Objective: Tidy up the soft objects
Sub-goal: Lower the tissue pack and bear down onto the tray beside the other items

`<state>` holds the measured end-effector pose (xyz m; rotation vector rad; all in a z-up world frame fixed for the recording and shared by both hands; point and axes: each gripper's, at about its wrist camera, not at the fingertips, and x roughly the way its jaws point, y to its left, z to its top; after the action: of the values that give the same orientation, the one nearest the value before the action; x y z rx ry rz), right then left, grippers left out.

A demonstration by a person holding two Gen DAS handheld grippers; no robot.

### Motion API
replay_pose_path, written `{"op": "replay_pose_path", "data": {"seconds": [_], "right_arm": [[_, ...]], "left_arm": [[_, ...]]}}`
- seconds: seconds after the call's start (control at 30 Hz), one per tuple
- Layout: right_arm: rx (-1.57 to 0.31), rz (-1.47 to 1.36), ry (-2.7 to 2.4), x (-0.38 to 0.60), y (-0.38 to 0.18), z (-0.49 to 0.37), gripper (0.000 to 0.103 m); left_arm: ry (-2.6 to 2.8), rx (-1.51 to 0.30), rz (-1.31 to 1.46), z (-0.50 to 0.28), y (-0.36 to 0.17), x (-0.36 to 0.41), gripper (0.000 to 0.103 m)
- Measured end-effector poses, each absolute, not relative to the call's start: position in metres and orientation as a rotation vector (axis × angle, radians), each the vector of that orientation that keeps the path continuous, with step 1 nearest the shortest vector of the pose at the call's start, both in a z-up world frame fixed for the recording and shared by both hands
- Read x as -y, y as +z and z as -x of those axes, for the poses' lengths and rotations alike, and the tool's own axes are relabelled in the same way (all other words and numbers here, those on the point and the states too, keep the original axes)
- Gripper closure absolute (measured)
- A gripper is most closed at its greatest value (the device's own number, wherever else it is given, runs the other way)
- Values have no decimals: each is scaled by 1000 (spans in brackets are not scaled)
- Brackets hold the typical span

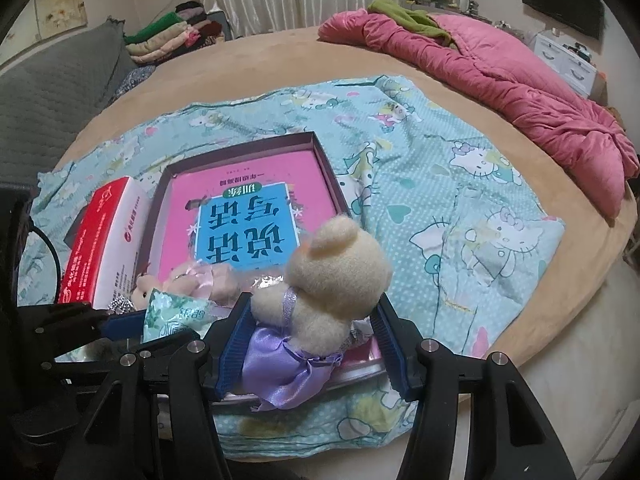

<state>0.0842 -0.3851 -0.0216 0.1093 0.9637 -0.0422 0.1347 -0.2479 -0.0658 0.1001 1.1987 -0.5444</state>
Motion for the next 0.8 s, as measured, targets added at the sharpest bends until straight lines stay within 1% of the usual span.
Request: {"op": "replay_pose_path", "data": {"seconds": [0.53,0.8], "right_arm": [[-1014,-157,-29,379,-48,-110,42],[-1012,-205,-28,382,-55,-118,40]], "left_arm": [[-551,-1193,-96,-138,-69,245,68],[-547,-1190,-85,-142,-68,244,68]]}}
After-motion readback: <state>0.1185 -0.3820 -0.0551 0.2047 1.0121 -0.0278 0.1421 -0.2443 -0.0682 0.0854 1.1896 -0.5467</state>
